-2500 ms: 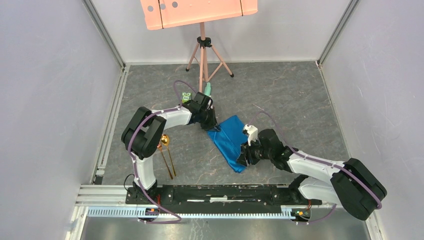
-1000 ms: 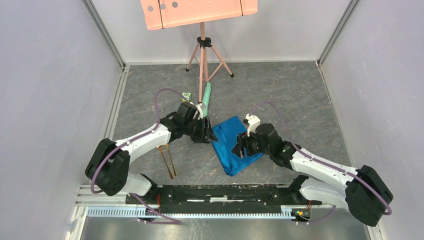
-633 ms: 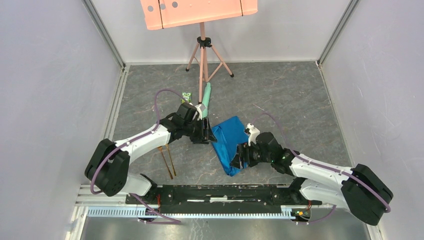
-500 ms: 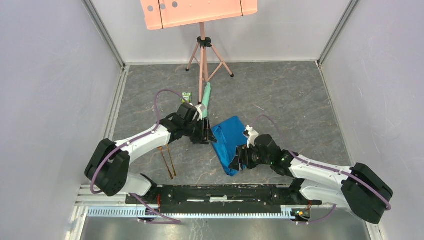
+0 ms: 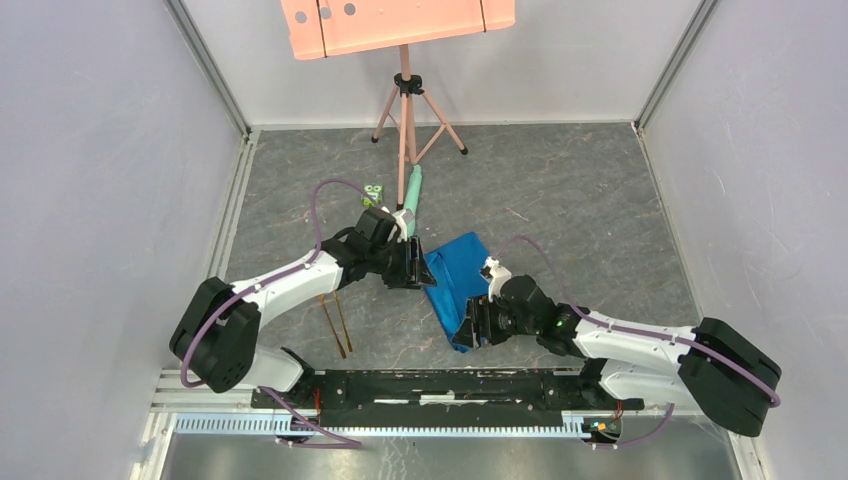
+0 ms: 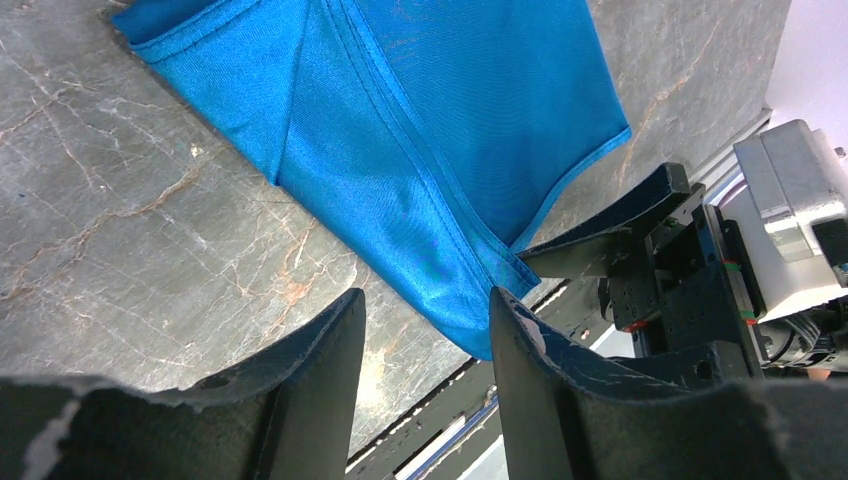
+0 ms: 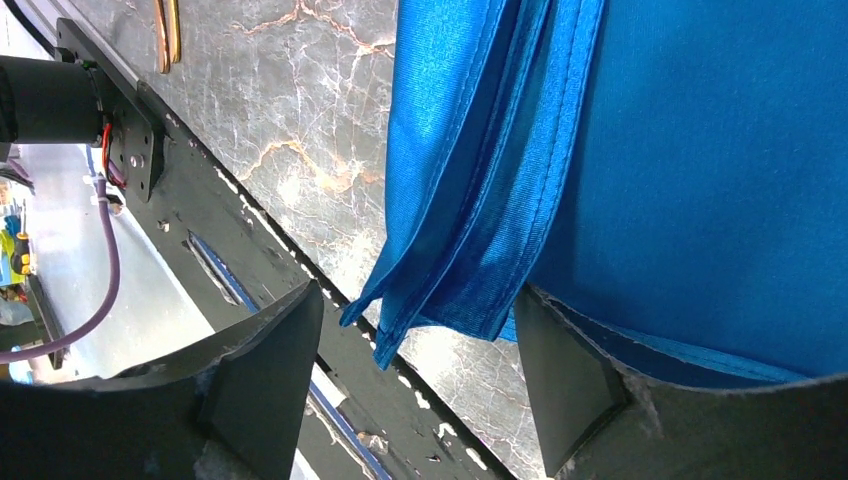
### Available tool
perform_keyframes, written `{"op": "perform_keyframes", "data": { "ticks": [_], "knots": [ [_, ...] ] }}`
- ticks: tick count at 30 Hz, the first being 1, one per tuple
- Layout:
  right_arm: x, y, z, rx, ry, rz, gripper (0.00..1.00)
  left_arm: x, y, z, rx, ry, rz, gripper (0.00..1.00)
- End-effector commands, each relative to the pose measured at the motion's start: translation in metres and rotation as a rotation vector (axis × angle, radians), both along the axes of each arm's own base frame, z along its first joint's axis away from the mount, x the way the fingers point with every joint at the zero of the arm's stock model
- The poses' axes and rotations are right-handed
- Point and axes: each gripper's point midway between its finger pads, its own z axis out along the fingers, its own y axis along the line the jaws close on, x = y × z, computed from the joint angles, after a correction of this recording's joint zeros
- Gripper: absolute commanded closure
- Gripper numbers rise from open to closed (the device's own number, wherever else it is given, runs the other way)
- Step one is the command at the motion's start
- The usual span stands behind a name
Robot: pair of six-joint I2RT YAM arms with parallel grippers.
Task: Fold the napkin into a case and place the utensils inside
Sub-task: Smooth out the 2/3-rectangle-folded napkin at the center of the board.
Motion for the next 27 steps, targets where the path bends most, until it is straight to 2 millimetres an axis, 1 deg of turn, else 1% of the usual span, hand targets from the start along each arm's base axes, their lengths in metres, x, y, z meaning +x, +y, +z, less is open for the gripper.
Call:
{"op": "perform_keyframes", "data": {
  "ticks": [1,3,6,7,8,12,14,18,19,21,24,27],
  "knots": [
    [0.011,0.007,0.008,0.005,-0.033,-0.035,0.28,0.003,-0.006,0.003,-0.019,-0.029,-0.017,0.45],
    [0.014,0.006,0.009,0.001,-0.042,-0.049,0.35,0.004,-0.006,0.002,-0.016,-0.028,-0.015,0.46],
    [0.021,0.007,0.016,-0.007,-0.070,-0.059,0.52,0.010,-0.009,0.002,-0.022,-0.037,0.000,0.48],
    [0.022,0.007,0.016,-0.012,-0.072,-0.060,0.61,0.014,-0.010,0.004,-0.027,-0.044,0.010,0.48],
    [0.023,0.008,0.017,-0.014,-0.076,-0.059,0.69,0.017,-0.012,0.005,-0.032,-0.051,0.022,0.49],
    [0.028,0.004,0.019,-0.045,-0.103,-0.067,0.91,0.037,-0.018,0.011,-0.052,-0.089,0.070,0.52],
    [0.033,-0.001,0.019,-0.079,-0.126,-0.082,0.99,0.047,-0.024,0.013,-0.062,-0.094,0.072,0.56],
    [0.040,-0.011,0.020,-0.144,-0.170,-0.094,1.00,0.066,-0.030,0.008,-0.048,-0.101,0.092,0.64],
    [0.047,-0.017,0.019,-0.175,-0.191,-0.123,1.00,0.070,-0.032,0.008,-0.049,-0.104,0.098,0.66],
    [0.051,-0.026,0.015,-0.220,-0.204,-0.139,1.00,0.077,-0.035,0.005,-0.047,-0.107,0.107,0.68],
    [0.053,-0.032,0.008,-0.238,-0.208,-0.152,1.00,0.084,-0.040,-0.002,-0.035,-0.093,0.101,0.72],
    [0.057,-0.040,0.002,-0.266,-0.214,-0.177,1.00,0.090,-0.039,-0.009,-0.018,-0.089,0.112,0.75]
  ]
}}
